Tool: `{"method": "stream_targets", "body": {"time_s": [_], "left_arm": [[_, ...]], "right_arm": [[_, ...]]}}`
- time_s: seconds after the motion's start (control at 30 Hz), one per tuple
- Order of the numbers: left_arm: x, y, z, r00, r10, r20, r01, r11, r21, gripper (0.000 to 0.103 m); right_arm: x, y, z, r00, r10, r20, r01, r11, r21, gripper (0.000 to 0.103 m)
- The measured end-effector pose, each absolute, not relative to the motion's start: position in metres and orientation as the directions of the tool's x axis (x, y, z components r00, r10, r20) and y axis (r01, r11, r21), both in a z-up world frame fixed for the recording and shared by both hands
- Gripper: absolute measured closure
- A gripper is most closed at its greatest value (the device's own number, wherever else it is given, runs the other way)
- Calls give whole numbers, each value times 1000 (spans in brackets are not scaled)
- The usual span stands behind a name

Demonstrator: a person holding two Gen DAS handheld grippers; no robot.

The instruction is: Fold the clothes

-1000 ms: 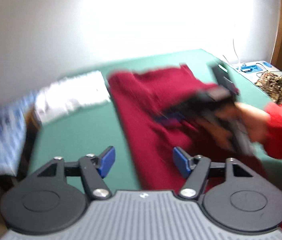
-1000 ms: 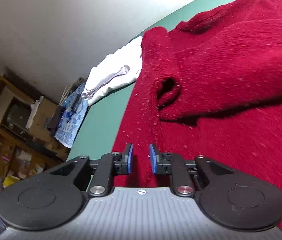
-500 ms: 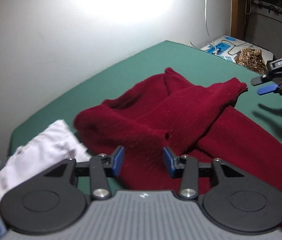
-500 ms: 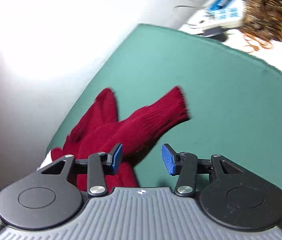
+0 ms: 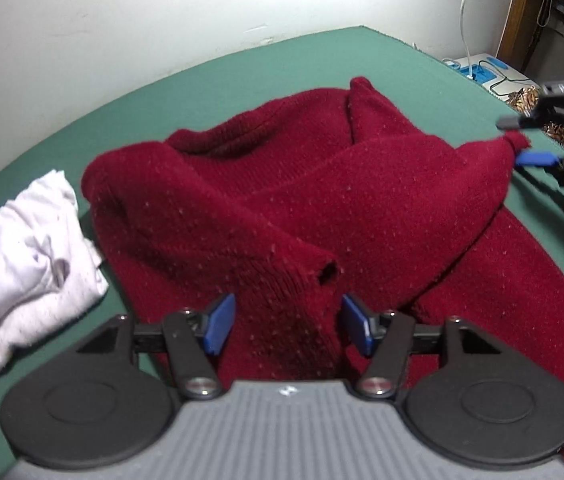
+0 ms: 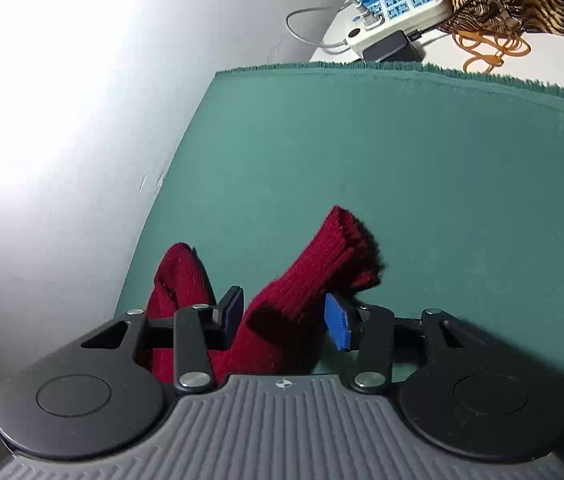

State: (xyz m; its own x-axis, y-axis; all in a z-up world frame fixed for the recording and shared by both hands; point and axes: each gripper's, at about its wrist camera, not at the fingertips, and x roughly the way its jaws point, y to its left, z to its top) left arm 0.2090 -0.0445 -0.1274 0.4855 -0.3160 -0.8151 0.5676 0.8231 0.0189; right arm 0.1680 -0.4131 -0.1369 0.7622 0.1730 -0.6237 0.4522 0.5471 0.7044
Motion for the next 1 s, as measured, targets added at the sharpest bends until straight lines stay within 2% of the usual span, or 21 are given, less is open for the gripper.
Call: {"method": "stream_targets", "body": {"time_s": [0.07, 0.13, 0.17, 0.3, 0.4, 0.57, 0.7, 0.87, 1.0], "left_arm": [[202, -42, -129, 486, -312, -817, 566, 824, 23, 41], [194, -39, -127, 488, -308, -817, 566, 824, 27, 41], [191, -37, -126, 489, -307, -816, 566, 824, 30, 41], [175, -33, -116, 522, -261, -812, 593, 796, 126, 40], [171, -37, -110, 532, -239, -812, 631, 752, 192, 40], [174, -49, -103, 534, -217, -817, 684, 679, 266, 28], [192, -57, -111, 494, -224, -840, 675, 708, 208, 27], [203, -67, -123, 439, -253, -862, 702, 695, 154, 28], [206, -72, -120, 413, -313, -855, 735, 670, 110, 28]], "right_arm": [[180, -414, -137, 776, 149, -613, 443, 565, 697, 58], [192, -410, -136, 767, 140, -626, 427, 618, 661, 77], [200, -408, -137, 750, 152, -644, 412, 653, 635, 95], [209, -408, -118, 775, 147, -614, 320, 747, 583, 95], [209, -416, -86, 834, 178, -522, 236, 740, 629, 95], [204, -422, -25, 910, 263, -320, 66, 672, 738, 95], [191, -422, 14, 938, 309, -156, -82, 635, 768, 95], [190, -423, 43, 948, 309, -79, -152, 653, 742, 94], [187, -416, 54, 940, 330, -80, -180, 684, 707, 94]]}}
